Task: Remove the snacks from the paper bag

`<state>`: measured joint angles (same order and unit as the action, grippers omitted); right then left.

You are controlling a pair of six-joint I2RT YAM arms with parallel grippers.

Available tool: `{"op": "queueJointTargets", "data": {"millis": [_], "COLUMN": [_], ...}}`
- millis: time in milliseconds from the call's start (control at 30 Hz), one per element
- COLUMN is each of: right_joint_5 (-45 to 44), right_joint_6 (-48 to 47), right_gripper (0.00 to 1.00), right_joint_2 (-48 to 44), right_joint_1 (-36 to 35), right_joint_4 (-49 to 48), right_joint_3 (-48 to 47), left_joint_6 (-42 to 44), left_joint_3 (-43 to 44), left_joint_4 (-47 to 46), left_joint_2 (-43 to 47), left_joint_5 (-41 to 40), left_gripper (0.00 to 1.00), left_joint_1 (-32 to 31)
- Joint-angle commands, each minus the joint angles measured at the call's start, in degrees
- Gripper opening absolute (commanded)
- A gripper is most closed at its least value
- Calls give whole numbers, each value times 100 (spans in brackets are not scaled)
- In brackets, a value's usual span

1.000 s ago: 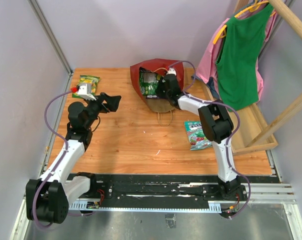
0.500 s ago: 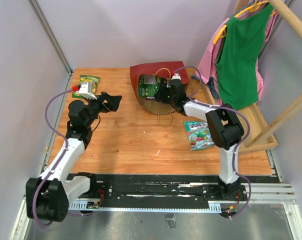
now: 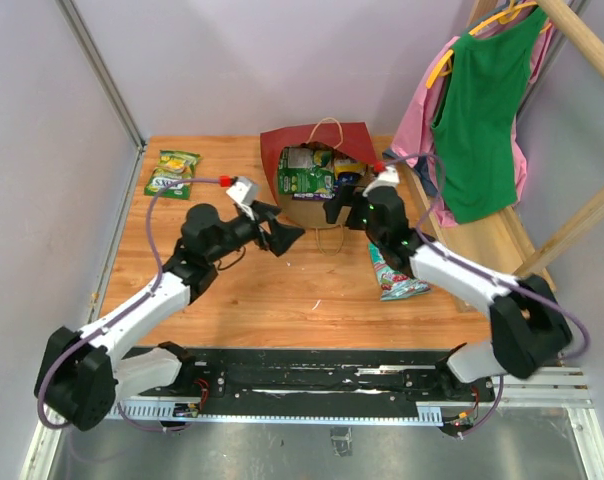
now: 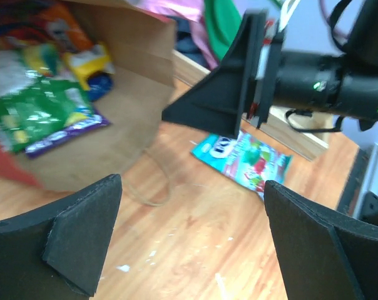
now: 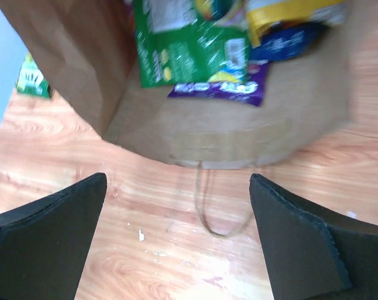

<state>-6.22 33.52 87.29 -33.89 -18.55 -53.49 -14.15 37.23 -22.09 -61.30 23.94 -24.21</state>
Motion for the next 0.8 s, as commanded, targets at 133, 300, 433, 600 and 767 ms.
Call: {"op": "queueJointTargets", "data": {"millis": [133,300,433,600,767], "right_joint_5": [-2458,-2786,-2708,-2625,-2490], "right_joint_6": [218,103,-106,-321,-379], "right_gripper": [98,98,98,98,98], "right_joint_2": [-2775,-3899,-4337,-4728,-5110], "right_joint_1": [3,284,492,696,780], "right_joint_4": [702,840,1225,1563,1740], "right_joint_3": [1516,2053,1988,1986,2115], "left_joint_6": [-433,-617,-249,124,332], "left_joint_3": [466,1949,3443,5731,7060], "left_joint_4": [-1454,-864,-90,1601,2410], "left_joint_2": [-1685,-3460,-4765,-6330,-7340], "left_joint_5": [-1322,-2878,-4109,-4960,-5726], "left_gripper": [100,91,90,85,83], "left_joint_1": [-1497,-1565,-1585,-1679,-1771]}}
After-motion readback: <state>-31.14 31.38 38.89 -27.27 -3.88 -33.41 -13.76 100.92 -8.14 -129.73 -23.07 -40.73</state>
